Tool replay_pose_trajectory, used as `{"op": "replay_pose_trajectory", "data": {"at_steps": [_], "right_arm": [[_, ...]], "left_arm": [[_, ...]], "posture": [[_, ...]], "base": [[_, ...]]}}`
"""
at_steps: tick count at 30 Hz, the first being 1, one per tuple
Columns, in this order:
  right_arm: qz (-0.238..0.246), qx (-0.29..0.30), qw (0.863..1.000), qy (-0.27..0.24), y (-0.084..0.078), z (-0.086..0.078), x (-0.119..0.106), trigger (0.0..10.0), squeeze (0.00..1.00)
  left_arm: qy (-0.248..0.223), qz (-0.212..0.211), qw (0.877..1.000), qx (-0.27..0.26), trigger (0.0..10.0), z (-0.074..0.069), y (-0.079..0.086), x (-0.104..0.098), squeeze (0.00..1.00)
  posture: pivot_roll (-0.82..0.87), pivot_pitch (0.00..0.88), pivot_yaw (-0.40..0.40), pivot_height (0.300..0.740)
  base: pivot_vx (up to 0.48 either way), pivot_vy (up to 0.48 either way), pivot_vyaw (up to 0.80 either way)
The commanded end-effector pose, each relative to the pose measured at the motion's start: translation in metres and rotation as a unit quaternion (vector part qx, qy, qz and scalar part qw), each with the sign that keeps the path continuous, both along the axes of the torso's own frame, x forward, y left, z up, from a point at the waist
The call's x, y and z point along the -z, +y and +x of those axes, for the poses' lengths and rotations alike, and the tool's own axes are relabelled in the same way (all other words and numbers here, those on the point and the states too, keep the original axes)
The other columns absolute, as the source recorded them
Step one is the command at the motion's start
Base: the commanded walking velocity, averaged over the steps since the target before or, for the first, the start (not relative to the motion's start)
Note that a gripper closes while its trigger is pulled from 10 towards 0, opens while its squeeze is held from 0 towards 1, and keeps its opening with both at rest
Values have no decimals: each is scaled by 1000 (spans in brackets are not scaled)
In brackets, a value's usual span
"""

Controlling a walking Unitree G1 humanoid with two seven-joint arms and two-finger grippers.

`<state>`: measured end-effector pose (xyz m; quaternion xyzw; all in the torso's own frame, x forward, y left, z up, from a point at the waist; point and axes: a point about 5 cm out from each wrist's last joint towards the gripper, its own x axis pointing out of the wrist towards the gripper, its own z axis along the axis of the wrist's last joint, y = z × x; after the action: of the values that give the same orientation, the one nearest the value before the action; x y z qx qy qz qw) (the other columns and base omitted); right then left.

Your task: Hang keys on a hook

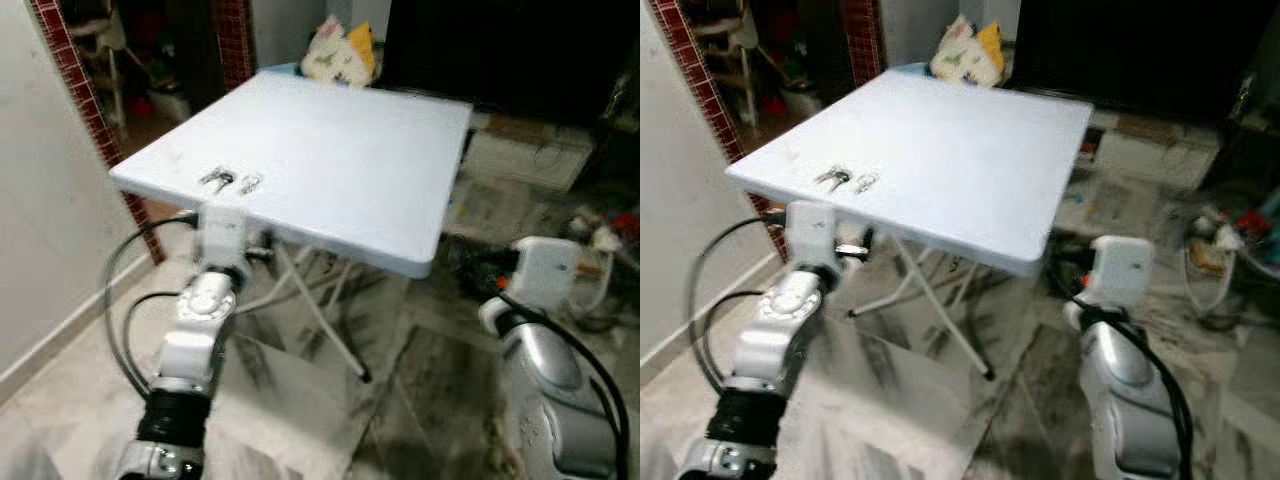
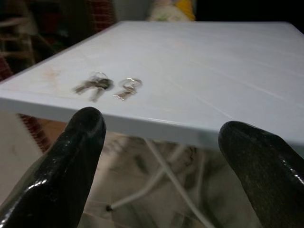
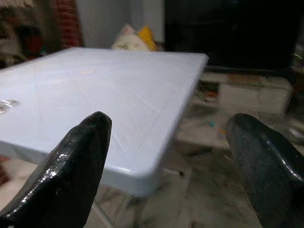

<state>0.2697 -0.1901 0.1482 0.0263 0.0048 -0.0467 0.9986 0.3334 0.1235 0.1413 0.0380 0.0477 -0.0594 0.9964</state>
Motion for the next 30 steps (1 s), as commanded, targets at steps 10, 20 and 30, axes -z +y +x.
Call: {"op": "replay_pose_trajectory", "data": {"at_steps": [10, 20, 30], "right_arm": [[-6, 4, 1000, -26, 4, 6, -11, 10000, 0], [-15, -26, 999, -39, 11, 7, -14, 10000, 0], [-14, -27, 999, -39, 13, 7, -14, 10000, 0]], "left_arm": [[-29, 9, 1000, -2, 10000, 4, 2, -12, 0], [-23, -15, 1000, 7, 10000, 3, -2, -12, 0], [-19, -19, 1000, 10, 10000, 2, -3, -10, 0]], "posture": [[86, 0, -22, 740], [86, 0, -27, 740], [81, 0, -26, 740]], "base": [[0, 162, 0], [0, 0, 330], [0, 0, 545]]}}
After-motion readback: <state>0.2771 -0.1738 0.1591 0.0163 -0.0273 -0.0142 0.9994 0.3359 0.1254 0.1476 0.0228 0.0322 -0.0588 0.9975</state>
